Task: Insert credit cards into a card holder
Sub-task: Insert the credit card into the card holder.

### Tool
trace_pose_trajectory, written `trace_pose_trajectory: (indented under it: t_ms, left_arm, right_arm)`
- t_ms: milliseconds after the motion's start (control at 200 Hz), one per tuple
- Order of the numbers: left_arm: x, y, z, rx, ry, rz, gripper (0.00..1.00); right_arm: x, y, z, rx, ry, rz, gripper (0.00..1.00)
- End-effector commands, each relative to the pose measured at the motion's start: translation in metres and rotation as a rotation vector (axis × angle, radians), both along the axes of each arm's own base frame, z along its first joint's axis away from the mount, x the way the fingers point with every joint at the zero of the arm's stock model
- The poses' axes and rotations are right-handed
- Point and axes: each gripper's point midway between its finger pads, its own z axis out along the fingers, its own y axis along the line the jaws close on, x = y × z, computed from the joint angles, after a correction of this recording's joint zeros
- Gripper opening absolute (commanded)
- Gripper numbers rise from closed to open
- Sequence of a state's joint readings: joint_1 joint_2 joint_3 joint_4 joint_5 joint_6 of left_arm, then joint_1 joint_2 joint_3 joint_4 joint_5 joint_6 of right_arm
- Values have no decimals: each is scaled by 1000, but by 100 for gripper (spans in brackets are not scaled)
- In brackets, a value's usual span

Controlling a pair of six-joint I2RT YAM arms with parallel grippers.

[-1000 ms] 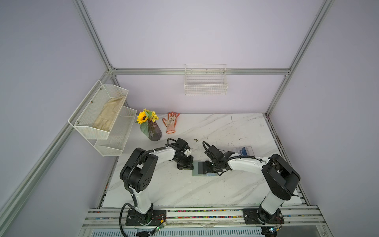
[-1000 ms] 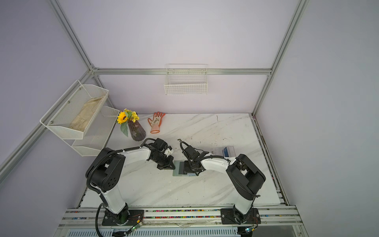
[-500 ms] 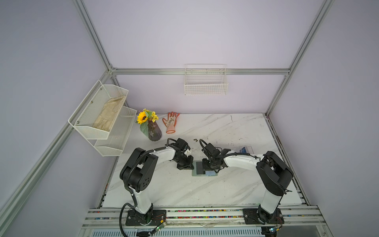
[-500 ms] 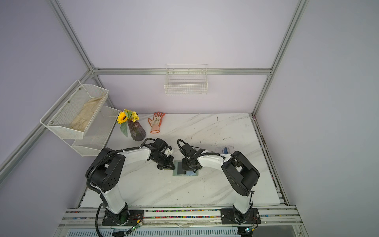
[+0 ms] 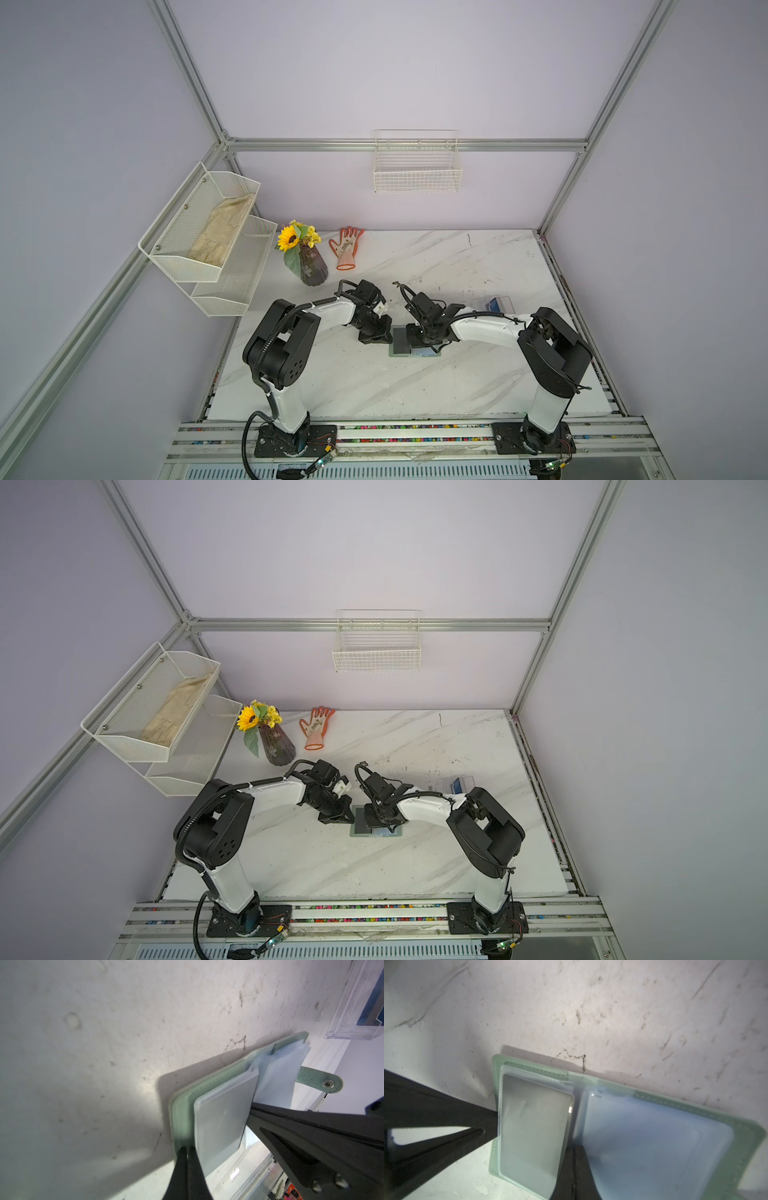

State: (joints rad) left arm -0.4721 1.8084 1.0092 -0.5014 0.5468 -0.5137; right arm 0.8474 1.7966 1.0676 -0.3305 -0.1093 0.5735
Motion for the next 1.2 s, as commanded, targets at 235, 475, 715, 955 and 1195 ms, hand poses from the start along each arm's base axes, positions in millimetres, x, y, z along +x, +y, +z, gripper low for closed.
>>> trace_pose_trajectory:
  t_ms: [235,475,715,955,1195]
  left_arm:
    - [-17,5,-22,41,57,-7,0]
    - [-17,5,-22,42,57,-6,0]
    - [-16,5,-21,40,55,-6,0]
    - [-17,6,-23,45,61,-6,0]
    - [-18,6,-23,48,61,-5,0]
  right_arm:
    - [2,-2,22,-53,-48,24,15]
    - [22,-30,36,-183,-142,-35,36]
    - [24,-45,17,-278,-136,-59,45]
    - [20,-51,-3,-319,-110,-49,49]
    - [17,-55,-17,-341,-95,-38,53]
